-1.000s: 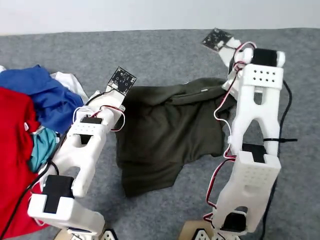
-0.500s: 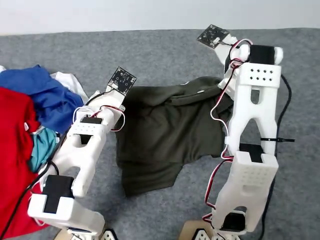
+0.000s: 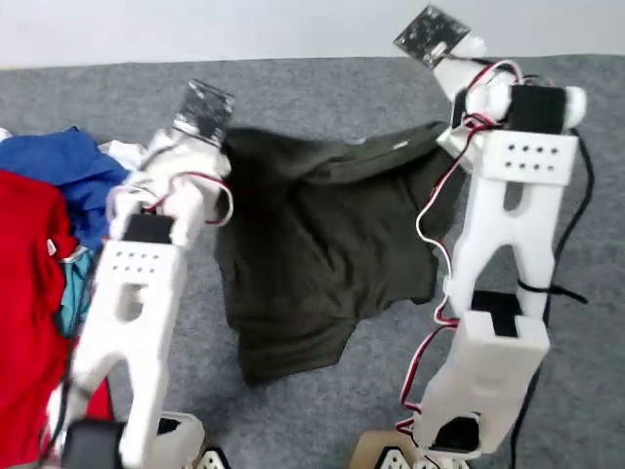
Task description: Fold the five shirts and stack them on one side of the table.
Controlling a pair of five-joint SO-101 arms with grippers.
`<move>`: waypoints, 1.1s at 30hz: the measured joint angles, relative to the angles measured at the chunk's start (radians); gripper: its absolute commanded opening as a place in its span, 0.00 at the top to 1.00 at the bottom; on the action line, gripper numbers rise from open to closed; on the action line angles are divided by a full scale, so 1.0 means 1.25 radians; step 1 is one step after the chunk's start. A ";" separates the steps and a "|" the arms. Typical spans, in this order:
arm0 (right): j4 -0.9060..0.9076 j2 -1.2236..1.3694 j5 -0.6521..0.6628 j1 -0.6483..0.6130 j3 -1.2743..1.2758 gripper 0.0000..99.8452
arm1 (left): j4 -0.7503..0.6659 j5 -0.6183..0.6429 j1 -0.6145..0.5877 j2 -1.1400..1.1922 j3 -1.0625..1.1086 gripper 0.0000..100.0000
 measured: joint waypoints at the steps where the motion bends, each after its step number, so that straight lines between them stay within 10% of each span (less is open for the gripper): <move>1: 0.000 -0.016 0.000 0.000 0.000 0.99 | 0.017 0.004 0.000 -0.038 -0.021 1.00; 16: 0.002 -0.141 0.000 0.206 -0.001 0.99 | 0.233 0.006 -0.015 -0.277 -0.234 1.00; 33: 0.002 -0.333 0.000 0.217 -0.001 0.99 | 0.502 0.006 -0.002 -0.298 -0.504 1.00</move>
